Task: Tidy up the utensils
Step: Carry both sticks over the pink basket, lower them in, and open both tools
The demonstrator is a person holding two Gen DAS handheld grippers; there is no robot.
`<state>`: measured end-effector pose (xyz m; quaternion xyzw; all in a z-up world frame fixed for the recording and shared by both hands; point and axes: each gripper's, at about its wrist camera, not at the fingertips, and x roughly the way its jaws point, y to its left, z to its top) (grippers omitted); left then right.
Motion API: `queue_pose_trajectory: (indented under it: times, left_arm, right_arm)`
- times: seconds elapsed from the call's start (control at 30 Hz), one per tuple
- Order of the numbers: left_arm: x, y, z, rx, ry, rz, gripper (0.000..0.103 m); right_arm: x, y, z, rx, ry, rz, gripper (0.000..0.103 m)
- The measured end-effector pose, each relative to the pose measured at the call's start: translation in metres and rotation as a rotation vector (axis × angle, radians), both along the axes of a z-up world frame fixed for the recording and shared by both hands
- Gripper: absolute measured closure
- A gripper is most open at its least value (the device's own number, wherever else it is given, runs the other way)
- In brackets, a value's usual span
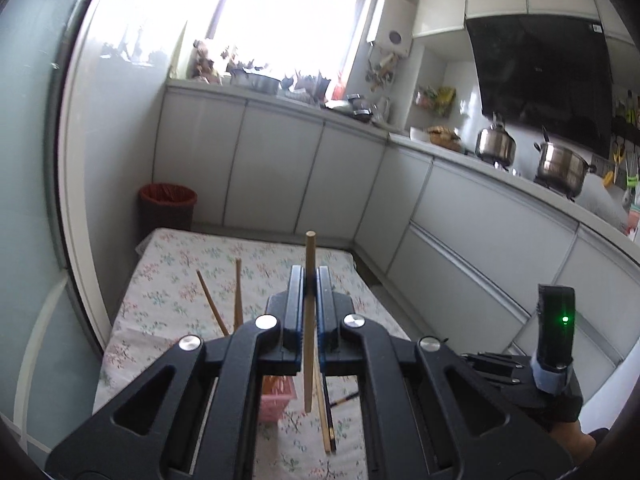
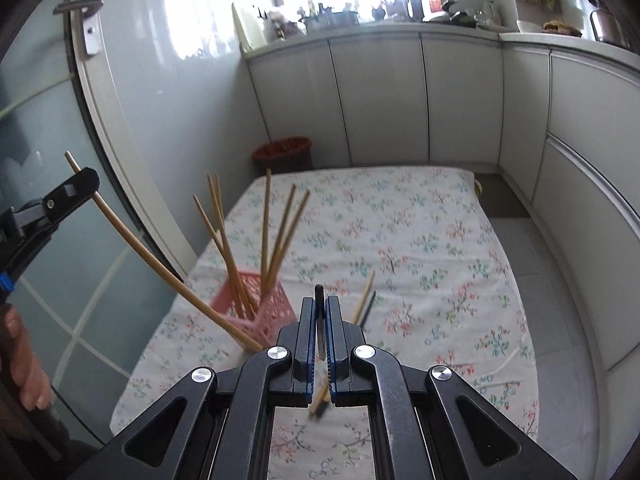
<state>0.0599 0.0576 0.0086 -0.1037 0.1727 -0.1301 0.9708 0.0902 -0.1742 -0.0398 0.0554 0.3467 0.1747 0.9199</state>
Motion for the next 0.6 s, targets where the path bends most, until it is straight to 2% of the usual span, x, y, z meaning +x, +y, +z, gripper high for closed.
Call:
queue_pose_trajectory:
  times: [0.27,0.6]
  left_arm:
    - [0.001,0.004,0.001,-0.003,-0.094,0.077,0.097]
    - [0.024,-0.003,-0.016,0.095,-0.052,0.127,0.097]
  right_arm:
    - [0.002,-0.010,0.020,0.075,-0.047,-0.011,0.098]
    - [-0.001,-0.014,0.026,0.095,-0.056,-0.003,0.098]
